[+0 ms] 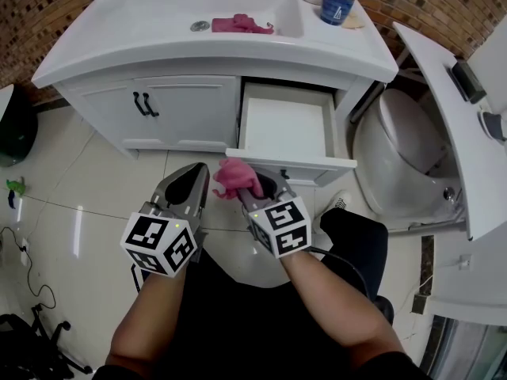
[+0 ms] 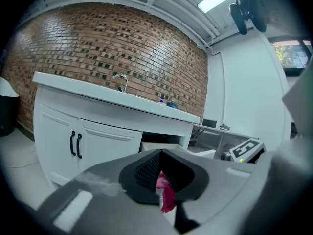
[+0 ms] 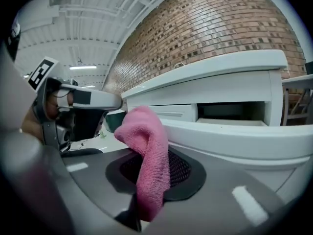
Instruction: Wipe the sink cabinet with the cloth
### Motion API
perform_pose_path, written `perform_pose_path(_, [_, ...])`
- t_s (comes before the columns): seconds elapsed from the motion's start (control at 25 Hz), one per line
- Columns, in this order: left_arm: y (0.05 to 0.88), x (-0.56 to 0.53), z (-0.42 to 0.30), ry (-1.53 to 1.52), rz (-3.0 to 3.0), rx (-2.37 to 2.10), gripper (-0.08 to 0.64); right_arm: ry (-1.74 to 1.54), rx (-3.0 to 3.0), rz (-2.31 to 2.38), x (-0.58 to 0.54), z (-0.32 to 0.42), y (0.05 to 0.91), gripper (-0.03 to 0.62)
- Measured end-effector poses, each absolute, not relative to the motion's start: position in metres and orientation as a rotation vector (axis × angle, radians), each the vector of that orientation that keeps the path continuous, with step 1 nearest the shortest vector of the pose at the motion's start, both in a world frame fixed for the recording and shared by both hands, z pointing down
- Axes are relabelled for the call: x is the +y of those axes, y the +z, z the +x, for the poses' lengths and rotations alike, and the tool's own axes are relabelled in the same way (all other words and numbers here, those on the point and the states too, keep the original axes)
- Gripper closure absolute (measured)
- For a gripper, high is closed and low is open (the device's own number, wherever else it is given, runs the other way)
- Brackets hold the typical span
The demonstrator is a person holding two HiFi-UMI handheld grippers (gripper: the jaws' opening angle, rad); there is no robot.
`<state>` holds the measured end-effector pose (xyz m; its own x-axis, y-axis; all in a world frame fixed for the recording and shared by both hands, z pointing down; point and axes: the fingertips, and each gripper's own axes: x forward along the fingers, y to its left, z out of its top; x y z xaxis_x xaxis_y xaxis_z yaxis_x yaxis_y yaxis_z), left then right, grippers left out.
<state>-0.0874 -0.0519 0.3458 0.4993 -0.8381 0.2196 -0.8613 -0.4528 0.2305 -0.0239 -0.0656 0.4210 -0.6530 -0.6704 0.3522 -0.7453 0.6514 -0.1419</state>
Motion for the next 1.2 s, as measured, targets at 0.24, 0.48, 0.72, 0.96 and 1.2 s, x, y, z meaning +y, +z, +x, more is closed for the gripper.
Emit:
perform_pose_path(0.24, [0.355,-0.053,-0.082,0.132,2.439,-1.414,0.554,0.411,-2.541,1.215,-0.066,0.012,0.439,0.511])
perform_pose_path(0.48, [0.361,-0.048,-0.063,0.169,2.461,-1.354,0.554,0.453,-2.487,1.32,-0.066,0.062,0.451,0.511])
perform_pose_path(0.72, [0.368,-0.045,-0.049,0.186,2.46,-1.323,0.554,0.492,-2.439,1.463,-0.068,0.116,0.454,0.511])
perform_pose_path(0.96, [0.369,-0.048,-0.04,0.189,2.461,-1.317,0.554,0.523,-2.366,1.64,-0.072,0.175,0.457,0.511])
perform_pose_path(1.2, [0.369,-0.048,-0.026,0.181,2.472,-1.297,0.554,0.512,-2.323,1.739,-0.069,0.213,0.453,0.511])
